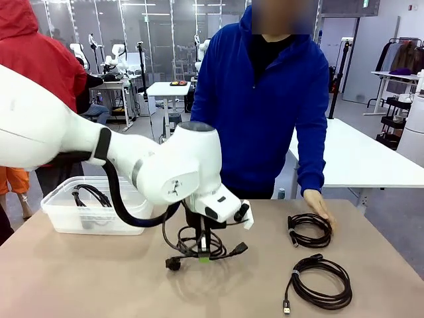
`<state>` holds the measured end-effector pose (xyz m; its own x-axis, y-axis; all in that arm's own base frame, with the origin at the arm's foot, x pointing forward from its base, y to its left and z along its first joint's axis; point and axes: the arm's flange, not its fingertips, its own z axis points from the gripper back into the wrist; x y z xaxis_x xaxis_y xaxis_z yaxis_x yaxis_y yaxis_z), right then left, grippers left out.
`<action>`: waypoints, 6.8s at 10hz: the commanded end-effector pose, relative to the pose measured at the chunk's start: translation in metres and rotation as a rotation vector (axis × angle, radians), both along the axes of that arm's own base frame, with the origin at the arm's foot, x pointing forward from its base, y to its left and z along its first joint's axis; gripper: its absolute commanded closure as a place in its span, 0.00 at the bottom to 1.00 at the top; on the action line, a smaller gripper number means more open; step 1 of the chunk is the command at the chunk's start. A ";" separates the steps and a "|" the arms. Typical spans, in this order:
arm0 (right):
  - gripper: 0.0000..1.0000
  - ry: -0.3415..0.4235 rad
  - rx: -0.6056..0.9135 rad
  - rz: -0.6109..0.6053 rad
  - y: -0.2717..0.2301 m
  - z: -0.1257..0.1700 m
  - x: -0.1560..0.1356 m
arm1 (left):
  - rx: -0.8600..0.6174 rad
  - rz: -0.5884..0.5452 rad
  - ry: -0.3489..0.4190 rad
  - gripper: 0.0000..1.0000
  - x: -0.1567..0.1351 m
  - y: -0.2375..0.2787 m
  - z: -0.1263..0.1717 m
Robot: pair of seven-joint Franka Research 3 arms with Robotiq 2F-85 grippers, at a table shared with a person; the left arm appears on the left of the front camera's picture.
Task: Organize and store the cables.
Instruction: Place the Power Cable into the Organizing box, then place the USB Extension Cable into the Organizing box.
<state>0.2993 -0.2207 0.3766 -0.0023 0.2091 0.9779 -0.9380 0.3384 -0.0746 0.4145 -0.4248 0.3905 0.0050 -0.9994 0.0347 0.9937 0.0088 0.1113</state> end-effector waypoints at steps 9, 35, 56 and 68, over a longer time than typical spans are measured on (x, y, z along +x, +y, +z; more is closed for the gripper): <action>0.00 -0.015 0.007 0.001 -0.002 0.001 -0.001 | 0.001 -0.135 -0.069 0.95 -0.011 0.029 0.106; 0.00 -0.015 0.007 0.001 -0.002 0.001 -0.001 | 0.017 -0.638 -0.328 0.82 0.109 0.322 0.152; 0.00 -0.015 0.007 0.001 -0.002 0.001 -0.001 | -0.038 -0.116 -0.112 0.00 0.178 0.363 0.045; 0.00 -0.015 0.007 0.001 -0.002 0.001 -0.001 | -0.015 -0.173 -0.086 0.00 0.187 0.360 0.045</action>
